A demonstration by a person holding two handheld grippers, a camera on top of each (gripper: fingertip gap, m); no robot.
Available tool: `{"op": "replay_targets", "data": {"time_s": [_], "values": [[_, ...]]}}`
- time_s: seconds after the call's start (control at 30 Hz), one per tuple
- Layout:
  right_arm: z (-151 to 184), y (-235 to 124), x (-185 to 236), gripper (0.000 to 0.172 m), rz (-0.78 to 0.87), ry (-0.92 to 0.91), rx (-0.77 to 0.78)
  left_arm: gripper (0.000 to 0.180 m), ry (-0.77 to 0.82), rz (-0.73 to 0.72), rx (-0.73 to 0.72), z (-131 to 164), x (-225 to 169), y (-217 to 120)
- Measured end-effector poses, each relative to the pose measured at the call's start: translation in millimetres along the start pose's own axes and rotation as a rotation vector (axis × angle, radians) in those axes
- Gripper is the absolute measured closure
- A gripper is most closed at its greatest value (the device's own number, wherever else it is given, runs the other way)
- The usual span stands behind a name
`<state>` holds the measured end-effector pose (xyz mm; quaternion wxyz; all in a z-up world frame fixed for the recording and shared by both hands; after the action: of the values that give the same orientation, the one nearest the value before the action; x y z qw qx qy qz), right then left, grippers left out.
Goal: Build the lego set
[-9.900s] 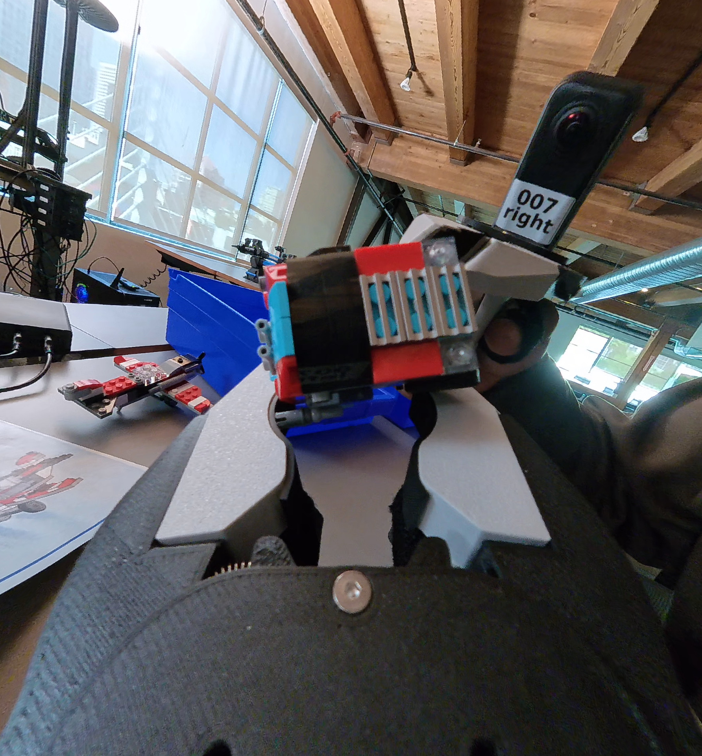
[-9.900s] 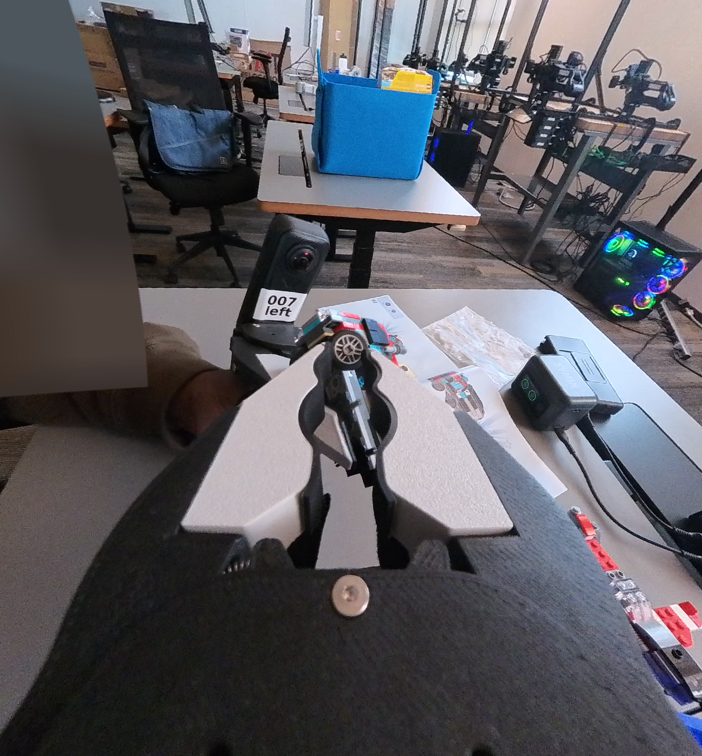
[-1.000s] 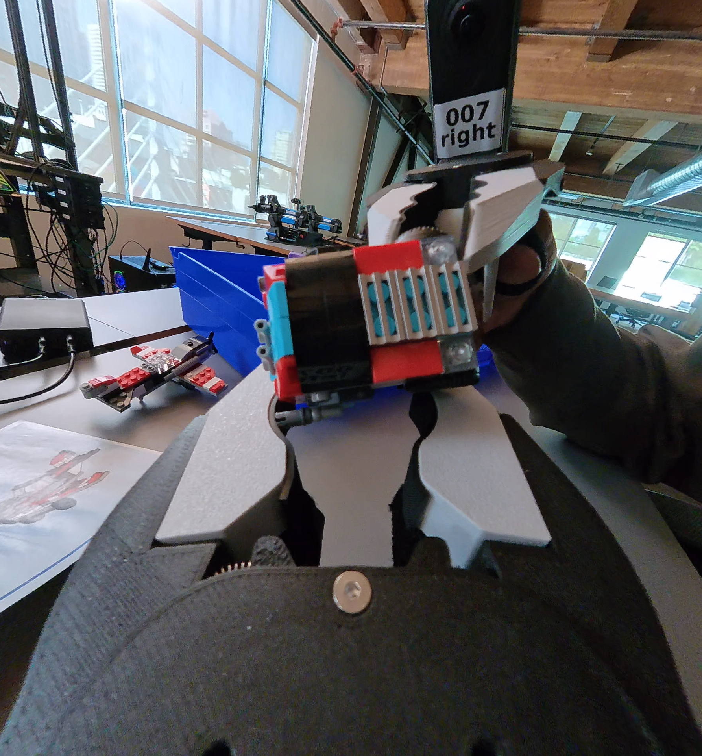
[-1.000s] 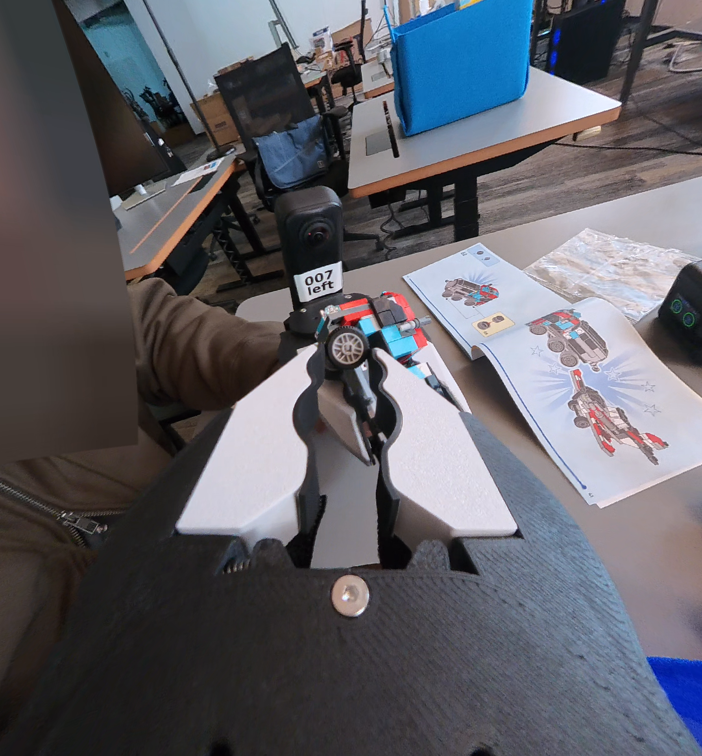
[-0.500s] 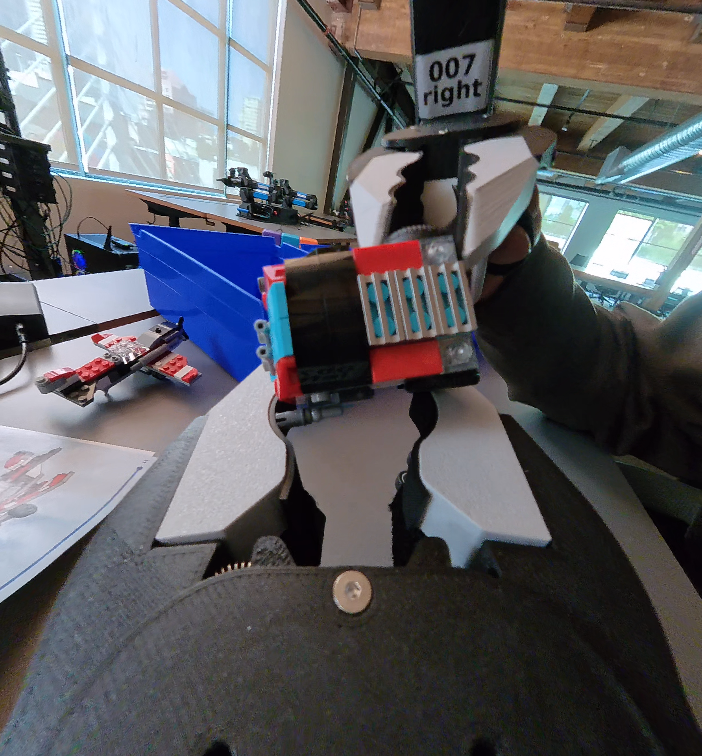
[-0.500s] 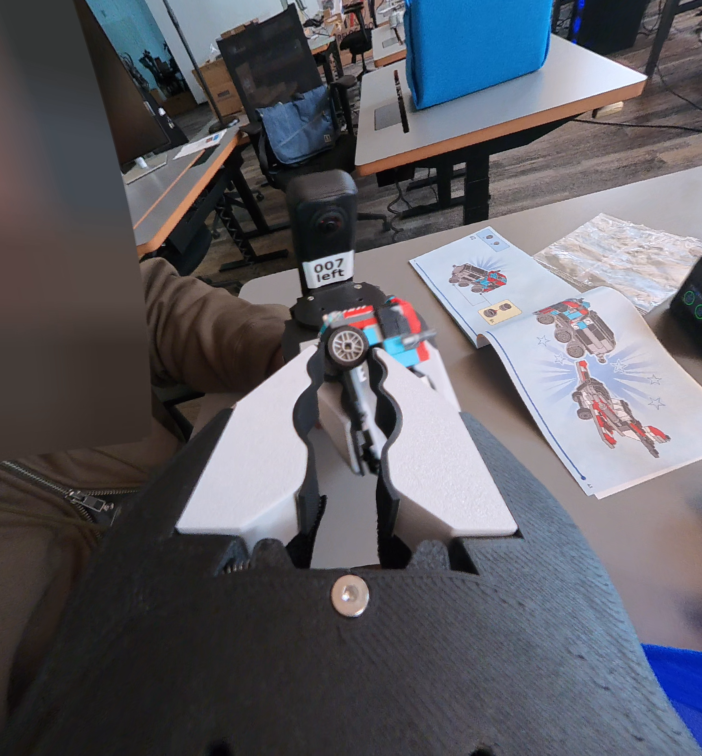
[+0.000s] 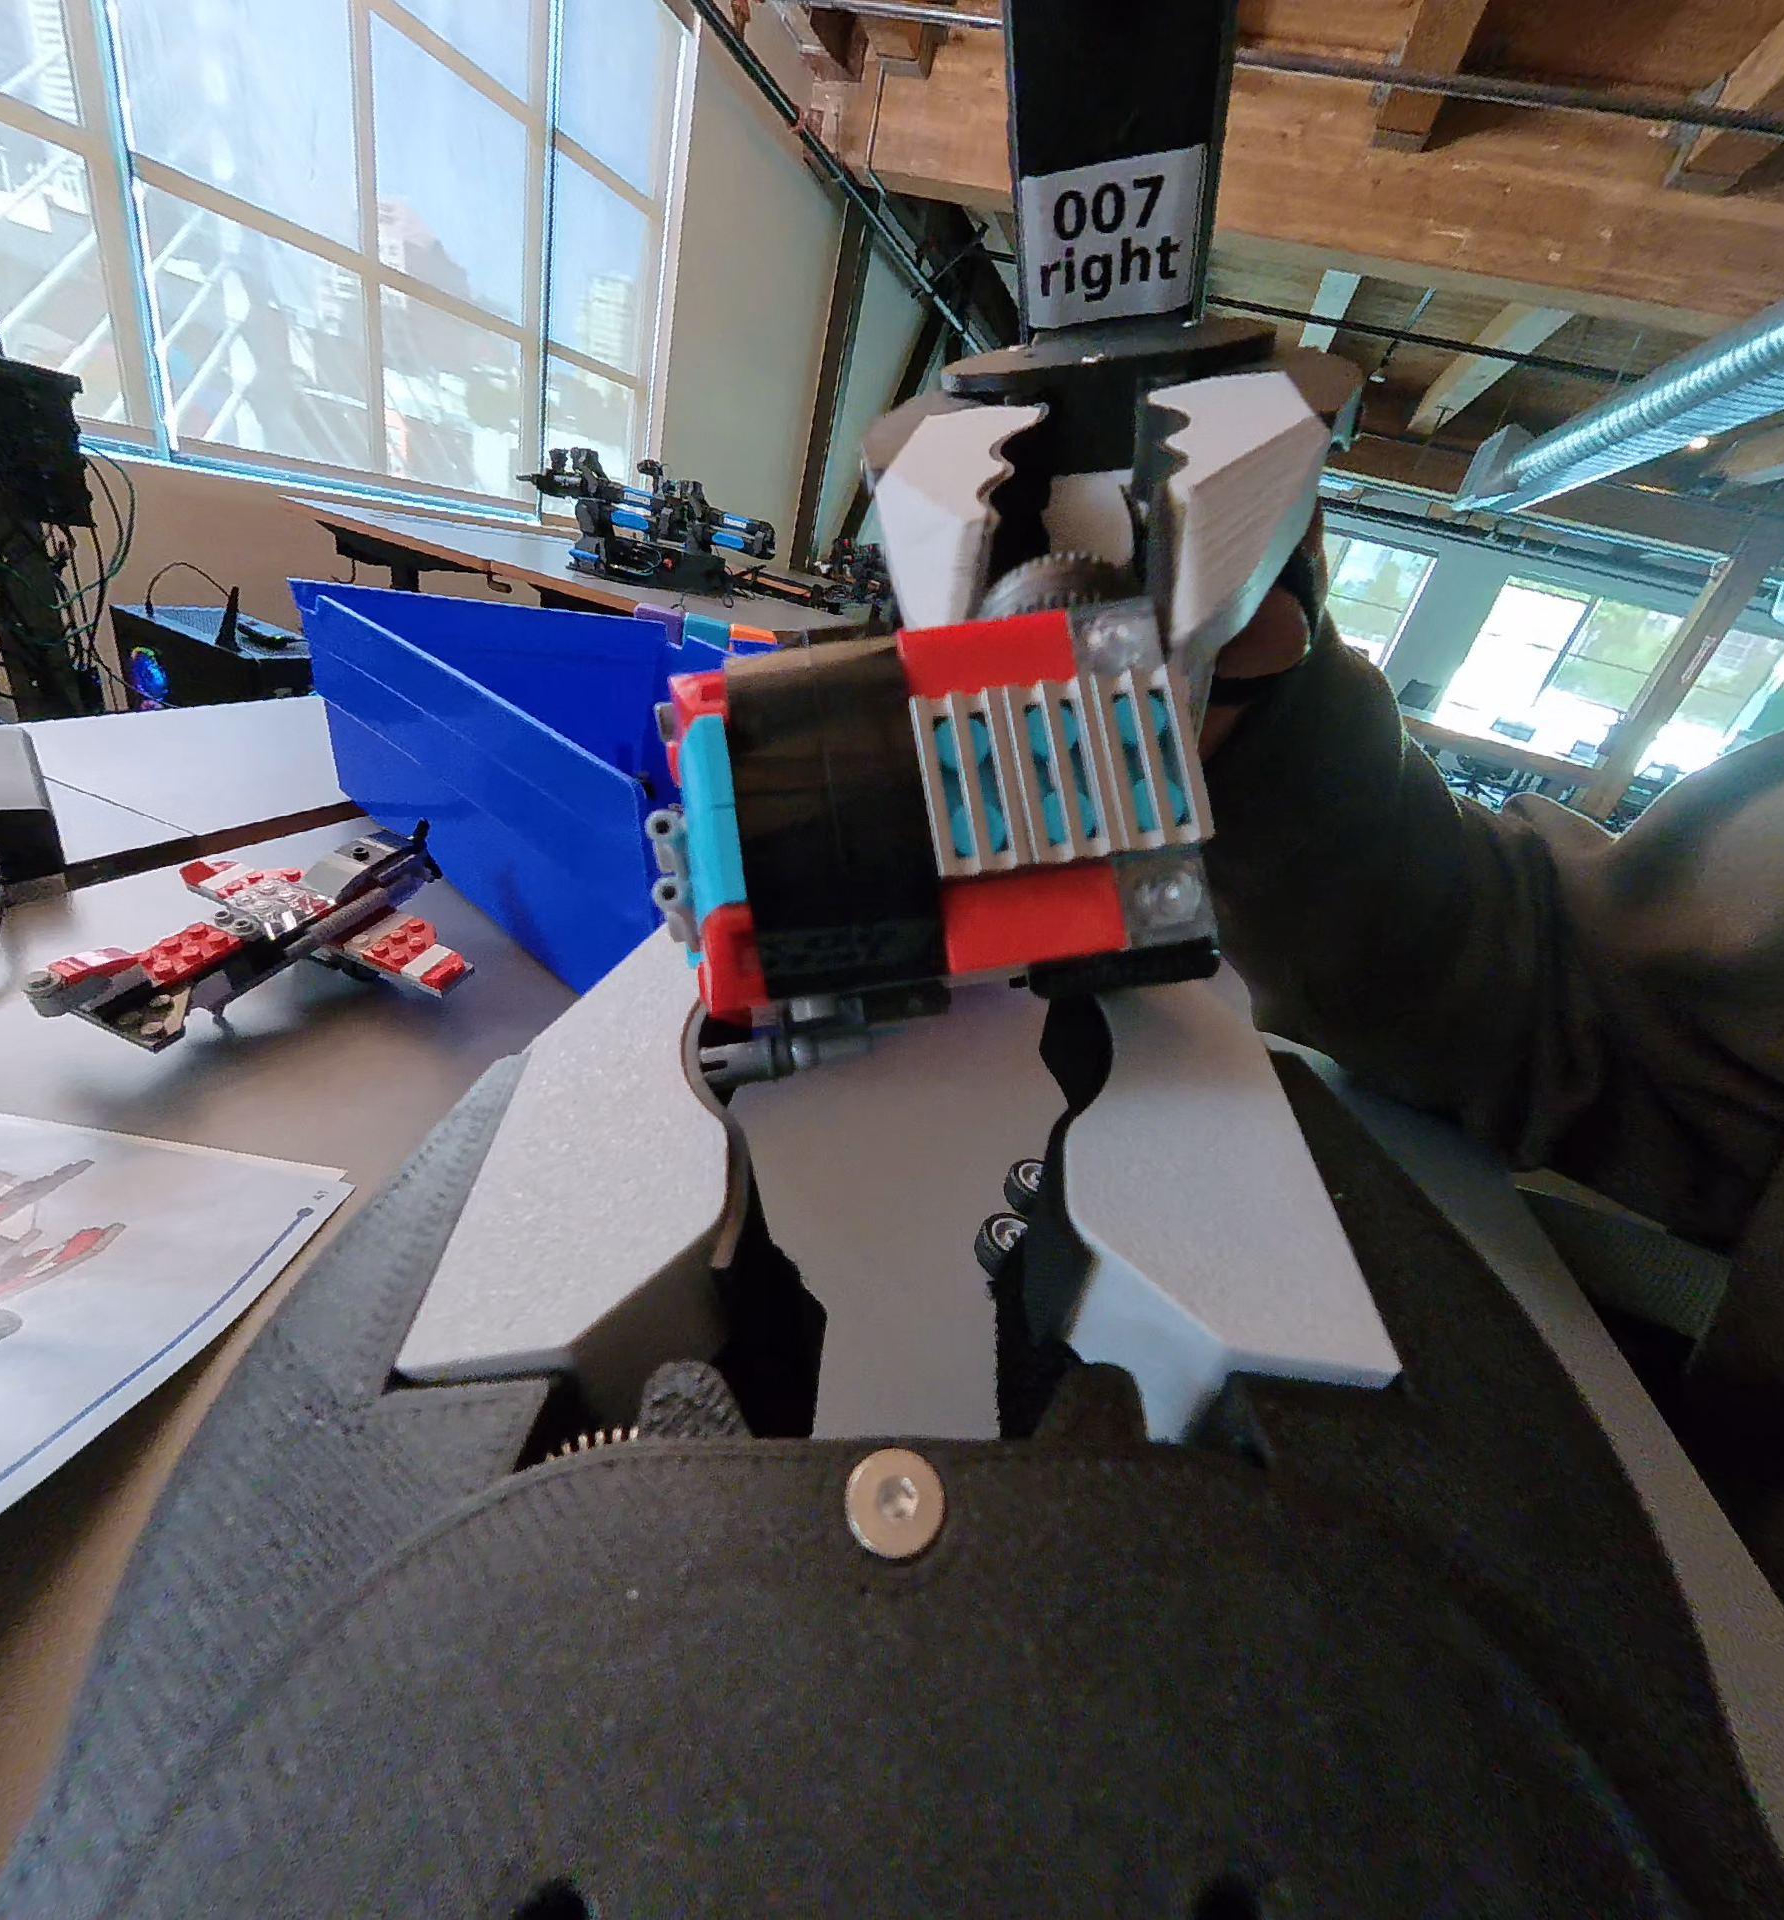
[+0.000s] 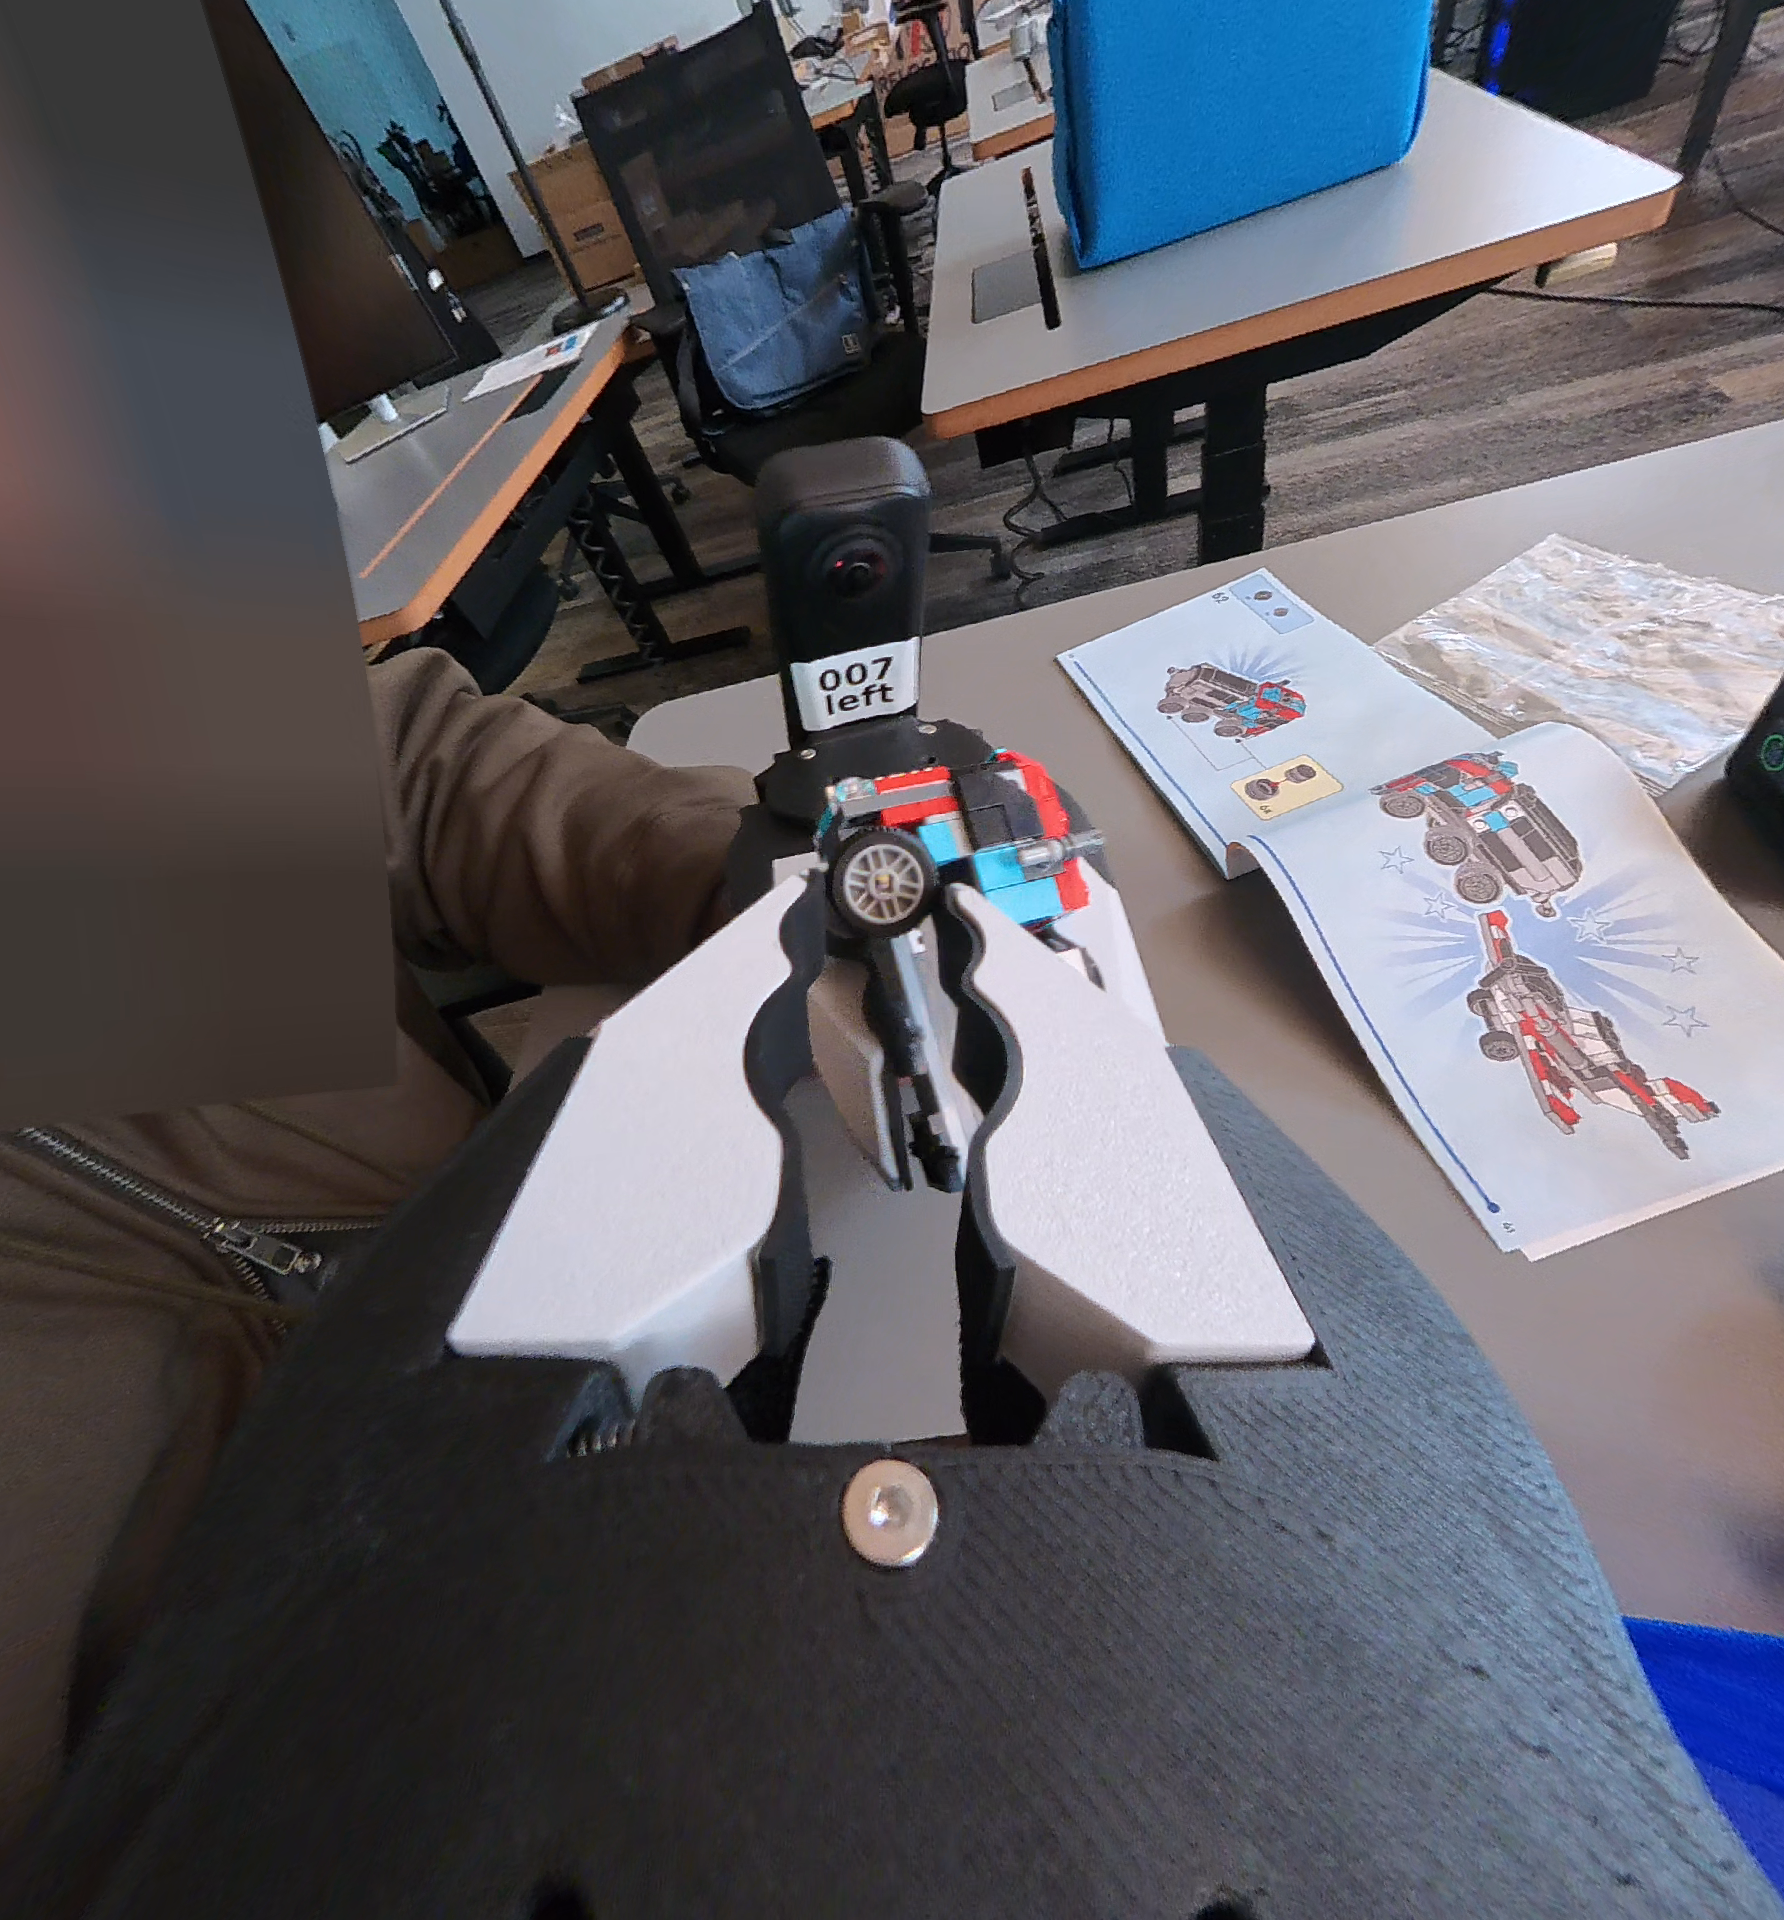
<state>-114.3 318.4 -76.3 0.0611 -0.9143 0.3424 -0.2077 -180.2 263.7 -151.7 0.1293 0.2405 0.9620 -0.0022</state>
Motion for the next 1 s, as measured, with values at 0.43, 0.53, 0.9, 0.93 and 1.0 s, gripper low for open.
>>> {"op": "replay_targets", "data": {"time_s": [0.43,0.53,0.9,0.93,1.0], "values": [[4,4,3,0.15,-0.002,0.002,0.042,0.125,0.006,0.008,0.022,2,-1,2],[4,5,4,0.15,0.017,-0.008,0.056,0.125,0.003,0.009,0.028,3,-1,2],[-2,13,11,0.15,0.102,-0.08,0.088,0.125,-0.011,0.04,-0.009,1,-3,1],[-2,14,11,0.15,0.104,-0.082,0.089,0.125,-0.015,0.042,-0.009,1,-3,1],[-2,14,11,0.15,0.103,-0.085,0.09,0.125,-0.016,0.046,-0.011,1,-4,1]]}}
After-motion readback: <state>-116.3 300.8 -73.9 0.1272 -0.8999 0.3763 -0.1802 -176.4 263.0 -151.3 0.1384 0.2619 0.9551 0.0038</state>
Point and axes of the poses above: each gripper's, where its closed fingertips meet, y out along the fingers, z out of its underside, x = y × z across the jaws, the point moved 7 cm from there along -y, back along the fingers, and after that the axes turned 12 degrees about -z, right-handed, at the moved point
